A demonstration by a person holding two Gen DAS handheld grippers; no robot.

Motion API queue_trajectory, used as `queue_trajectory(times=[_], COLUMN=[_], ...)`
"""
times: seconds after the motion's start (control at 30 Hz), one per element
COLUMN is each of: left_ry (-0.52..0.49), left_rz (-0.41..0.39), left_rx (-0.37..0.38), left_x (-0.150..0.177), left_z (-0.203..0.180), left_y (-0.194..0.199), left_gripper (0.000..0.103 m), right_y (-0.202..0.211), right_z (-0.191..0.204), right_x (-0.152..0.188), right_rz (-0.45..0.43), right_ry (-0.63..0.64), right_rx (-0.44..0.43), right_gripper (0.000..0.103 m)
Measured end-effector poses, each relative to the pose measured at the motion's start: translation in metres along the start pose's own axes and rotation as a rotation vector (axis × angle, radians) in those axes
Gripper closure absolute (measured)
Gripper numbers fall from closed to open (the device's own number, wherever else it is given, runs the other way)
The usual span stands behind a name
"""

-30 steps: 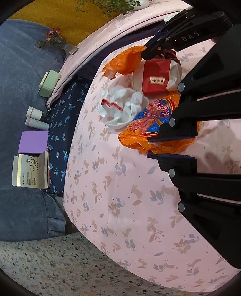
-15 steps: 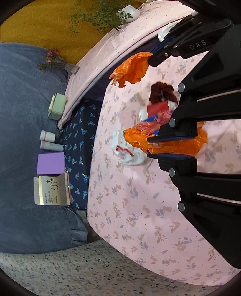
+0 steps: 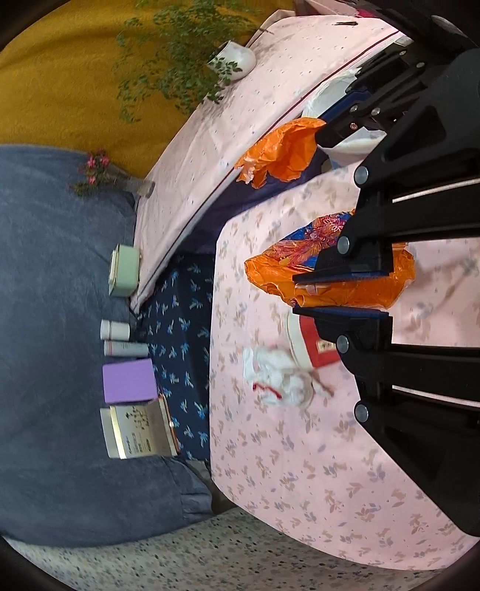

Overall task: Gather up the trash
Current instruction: 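Carry both orange bags over the bin and open both grippers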

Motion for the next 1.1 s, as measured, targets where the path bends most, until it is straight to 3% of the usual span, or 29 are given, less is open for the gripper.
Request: queue_trajectory(times=[0.63, 0.97, 1.1], left_ry=[-0.180, -0.230, -0.240], left_rz=[0.097, 0.140, 0.152], left_rx=[0.152, 0.233, 0.252], left_x=[0.029, 0.046, 0.051], left_z=[-0.146, -0.200, -0.214], left_y=[-0.055, -0.086, -0.096], left_gripper=[0.092, 0.091, 0.086], right_y=[-0.015, -0.019, -0.020], right_z=[-0.155, -0.208, -0.218], right_x=[0.032, 0.053, 0.058], right_rz=[0.075, 0.108, 0.116], right_ry=[-0.177, -0.243, -0.257], right_rx=[0.160, 0.213, 0.221], right_gripper=[0.088, 0.088, 0.088])
Point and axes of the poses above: each gripper's, at about its wrist camera, not at the fingertips, and y roughly against the way its jaws point, z to its left, x to its underside, the point moved 6 cm from there along -y, roughly the way its jaws point, and after that the axes turned 13 degrees about x, right-handed, at the moved point
